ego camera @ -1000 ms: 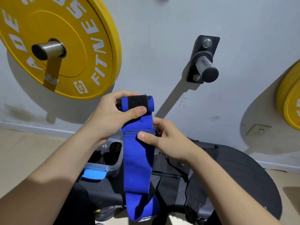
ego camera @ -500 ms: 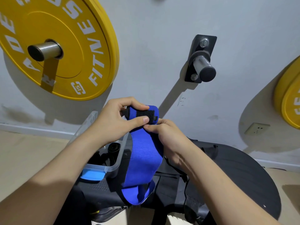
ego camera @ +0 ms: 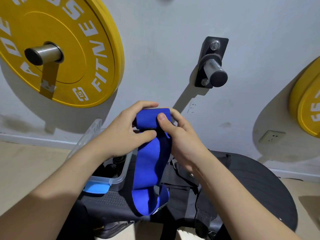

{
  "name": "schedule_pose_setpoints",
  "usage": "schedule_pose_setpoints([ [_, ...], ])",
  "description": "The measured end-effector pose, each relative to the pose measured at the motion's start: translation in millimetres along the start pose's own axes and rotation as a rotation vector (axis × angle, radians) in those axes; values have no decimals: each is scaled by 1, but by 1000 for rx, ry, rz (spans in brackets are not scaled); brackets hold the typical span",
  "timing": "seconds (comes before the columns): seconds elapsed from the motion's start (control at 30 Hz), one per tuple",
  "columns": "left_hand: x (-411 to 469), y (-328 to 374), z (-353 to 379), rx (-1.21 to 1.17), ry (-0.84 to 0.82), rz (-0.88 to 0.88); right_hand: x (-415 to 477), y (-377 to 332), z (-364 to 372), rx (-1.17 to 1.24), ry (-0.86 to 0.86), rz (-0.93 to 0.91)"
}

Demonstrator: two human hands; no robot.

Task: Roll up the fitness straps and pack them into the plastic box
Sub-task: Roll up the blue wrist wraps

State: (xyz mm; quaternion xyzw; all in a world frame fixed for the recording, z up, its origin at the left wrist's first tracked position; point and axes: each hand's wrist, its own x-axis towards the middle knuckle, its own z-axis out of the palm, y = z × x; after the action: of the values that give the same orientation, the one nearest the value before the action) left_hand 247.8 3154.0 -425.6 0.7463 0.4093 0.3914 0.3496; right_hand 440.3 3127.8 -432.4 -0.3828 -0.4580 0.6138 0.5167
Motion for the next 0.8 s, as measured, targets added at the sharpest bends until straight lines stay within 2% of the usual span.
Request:
schedule_pose_setpoints([
  [0.13, 2, 3, 4, -320, -20, -323, 2, 1, -5, -243, 22, -162],
  [0.3, 1, 0, -1, -459, -77, -470, 7, 3, -8, -472, 10, -254],
  [0.47, 2, 1, 2, -445, 50, -424, 9, 2, -15, -555, -47, -242],
  [0.57, 3, 2, 7, -400, 164, -354, 10, 6, -11, -550, -3, -227],
  [0.67, 3, 1, 6, -369, 213, -218, 11, 9, -9, -416, 39, -97],
  [0.8, 1, -3, 7, -315, 206, -13, 11, 9, -10, -385, -44, -1],
])
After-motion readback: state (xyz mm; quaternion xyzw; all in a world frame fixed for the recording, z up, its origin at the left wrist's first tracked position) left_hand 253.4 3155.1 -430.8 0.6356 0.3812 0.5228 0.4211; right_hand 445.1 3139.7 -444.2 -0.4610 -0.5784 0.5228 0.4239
